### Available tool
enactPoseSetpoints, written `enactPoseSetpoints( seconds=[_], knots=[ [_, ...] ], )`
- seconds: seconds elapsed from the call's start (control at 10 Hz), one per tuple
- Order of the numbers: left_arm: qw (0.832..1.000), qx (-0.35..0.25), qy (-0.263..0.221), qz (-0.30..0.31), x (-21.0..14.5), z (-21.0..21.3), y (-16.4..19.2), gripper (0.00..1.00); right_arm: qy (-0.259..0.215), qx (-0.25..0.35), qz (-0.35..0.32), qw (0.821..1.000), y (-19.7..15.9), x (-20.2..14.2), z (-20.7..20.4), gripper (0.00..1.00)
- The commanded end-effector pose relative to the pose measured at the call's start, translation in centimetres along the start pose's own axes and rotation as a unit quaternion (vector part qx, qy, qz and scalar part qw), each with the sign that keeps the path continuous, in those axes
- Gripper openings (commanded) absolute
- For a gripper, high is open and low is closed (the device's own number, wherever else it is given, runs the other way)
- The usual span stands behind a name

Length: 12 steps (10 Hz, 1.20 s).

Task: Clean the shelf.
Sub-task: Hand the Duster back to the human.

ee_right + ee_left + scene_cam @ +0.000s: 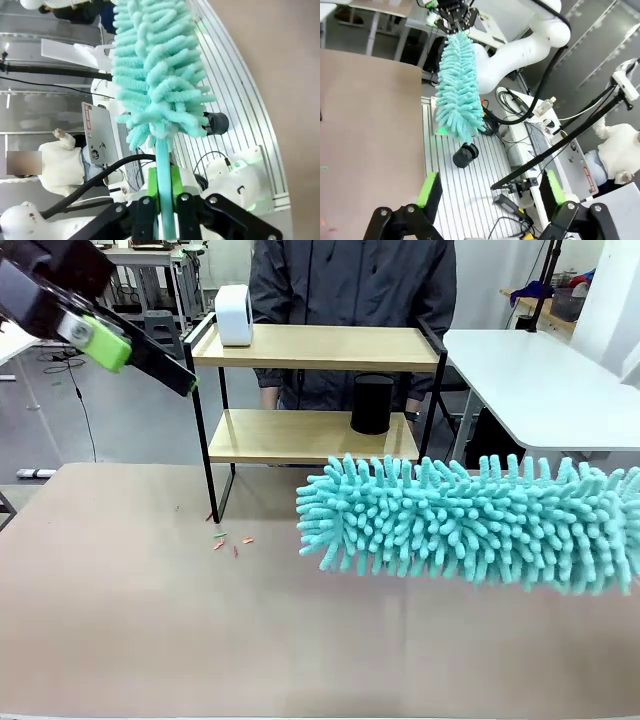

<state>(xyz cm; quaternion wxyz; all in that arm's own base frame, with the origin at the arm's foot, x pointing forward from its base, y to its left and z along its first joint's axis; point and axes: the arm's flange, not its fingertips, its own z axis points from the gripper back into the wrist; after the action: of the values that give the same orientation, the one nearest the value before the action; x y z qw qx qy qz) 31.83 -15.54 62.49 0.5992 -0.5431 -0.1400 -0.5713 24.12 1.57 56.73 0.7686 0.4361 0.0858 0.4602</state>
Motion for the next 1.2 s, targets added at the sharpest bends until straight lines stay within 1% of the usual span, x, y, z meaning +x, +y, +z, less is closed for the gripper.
enactPoseSetpoints(
  seconds=[0.0, 0.1, 0.2, 0.3, 0.4, 0.5, 0.6, 0.7, 0.8, 0.9, 1.0, 1.1],
  knots=[
    [1.0, 0.003, 0.003, 0.007, 0.5, -2.4, 2.2, 1.0, 0.044, -0.004, 0.006, 0.999, -1.1, 2.9, 0.1, 0.13],
    [0.999, -0.042, 0.025, -0.017, 2.2, -3.8, 4.6, 1.0, 0.098, 0.0, 0.022, 0.995, -1.9, 6.4, 0.4, 0.13],
    [0.998, -0.039, 0.054, -0.011, 3.5, -4.8, 6.9, 1.0, 0.129, -0.003, 0.025, 0.991, -2.4, 9.4, 0.9, 0.13],
    [0.997, -0.054, 0.051, -0.012, 4.3, -5.6, 8.4, 1.0, 0.154, -0.002, 0.02, 0.988, -3.1, 11.6, 0.8, 0.13],
    [0.996, -0.062, 0.06, -0.005, 4.7, -6.9, 9.5, 1.0, 0.175, 0.009, 0.027, 0.984, -3.8, 13.5, 0.4, 0.13],
    [0.995, -0.065, 0.079, -0.002, 5.1, -8.7, 10.5, 1.0, 0.183, 0.017, 0.039, 0.982, -4.3, 15.0, -0.1, 0.13],
    [0.992, -0.066, 0.112, 0.002, 5.3, -10.5, 11.4, 1.0, 0.191, 0.02, 0.042, 0.98, -4.7, 16.3, -0.4, 0.13],
    [0.987, -0.075, 0.14, -0.005, 5.5, -11.9, 11.7, 1.0, 0.188, 0.018, 0.045, 0.981, -5.0, 17.1, -0.3, 0.13],
    [0.984, -0.079, 0.162, -0.012, 5.7, -13.0, 11.8, 1.0, 0.183, 0.019, 0.05, 0.982, -5.2, 17.5, -0.1, 0.13],
    [0.98, -0.09, 0.174, -0.012, 5.7, -13.9, 11.9, 1.0, 0.173, 0.018, 0.056, 0.983, -5.2, 17.7, 0.1, 0.13],
    [0.979, -0.087, 0.187, -0.011, 5.7, -14.6, 12.2, 1.0, 0.164, 0.022, 0.059, 0.984, -5.3, 17.6, 0.2, 0.13],
    [0.977, -0.088, 0.197, 0.0, 5.5, -15.1, 12.6, 1.0, 0.142, 0.019, 0.063, 0.988, -5.4, 17.4, 0.4, 0.13]
  ],
)
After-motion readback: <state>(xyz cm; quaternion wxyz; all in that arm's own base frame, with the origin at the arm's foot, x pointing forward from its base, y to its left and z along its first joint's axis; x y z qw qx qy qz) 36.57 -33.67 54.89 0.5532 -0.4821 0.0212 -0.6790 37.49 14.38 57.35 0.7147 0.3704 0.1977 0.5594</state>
